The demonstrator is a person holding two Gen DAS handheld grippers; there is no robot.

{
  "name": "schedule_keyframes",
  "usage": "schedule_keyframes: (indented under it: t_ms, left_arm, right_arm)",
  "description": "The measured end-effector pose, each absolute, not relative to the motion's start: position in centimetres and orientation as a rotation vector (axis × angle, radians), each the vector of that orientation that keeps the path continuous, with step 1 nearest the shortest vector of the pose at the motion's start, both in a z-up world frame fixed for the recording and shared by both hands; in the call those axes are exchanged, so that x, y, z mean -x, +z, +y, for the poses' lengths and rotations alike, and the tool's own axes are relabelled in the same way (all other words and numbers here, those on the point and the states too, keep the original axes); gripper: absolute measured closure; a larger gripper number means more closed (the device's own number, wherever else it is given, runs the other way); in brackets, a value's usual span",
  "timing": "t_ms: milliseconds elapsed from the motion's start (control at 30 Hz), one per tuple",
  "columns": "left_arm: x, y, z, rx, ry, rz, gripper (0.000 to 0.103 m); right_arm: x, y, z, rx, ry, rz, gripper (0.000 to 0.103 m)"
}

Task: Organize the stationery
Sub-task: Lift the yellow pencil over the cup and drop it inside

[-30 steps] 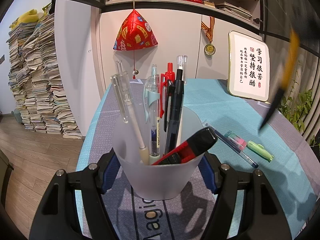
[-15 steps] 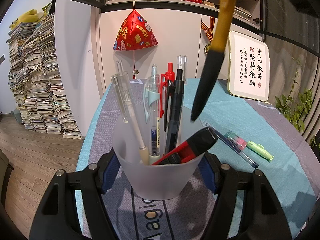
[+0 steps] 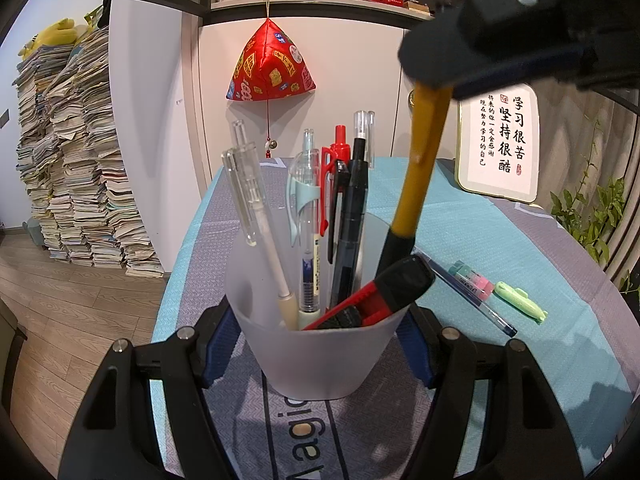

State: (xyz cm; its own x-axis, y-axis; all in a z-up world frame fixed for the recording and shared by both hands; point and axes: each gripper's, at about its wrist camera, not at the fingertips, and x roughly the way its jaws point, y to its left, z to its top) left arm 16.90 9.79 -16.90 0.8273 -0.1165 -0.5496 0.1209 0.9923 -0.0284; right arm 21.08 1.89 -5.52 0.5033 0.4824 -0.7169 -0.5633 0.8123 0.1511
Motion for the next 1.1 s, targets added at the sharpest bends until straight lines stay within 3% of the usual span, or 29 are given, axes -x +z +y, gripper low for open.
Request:
schedule_keyframes:
  t_ms: [1100]
  left_arm:
    - [-17.1,-16.9,9.6,-0.007,-0.127,0.585,0.033]
  right_arm:
    - [-22.0,-7.4,-1.9,0.044,0.588,0.91,0.088]
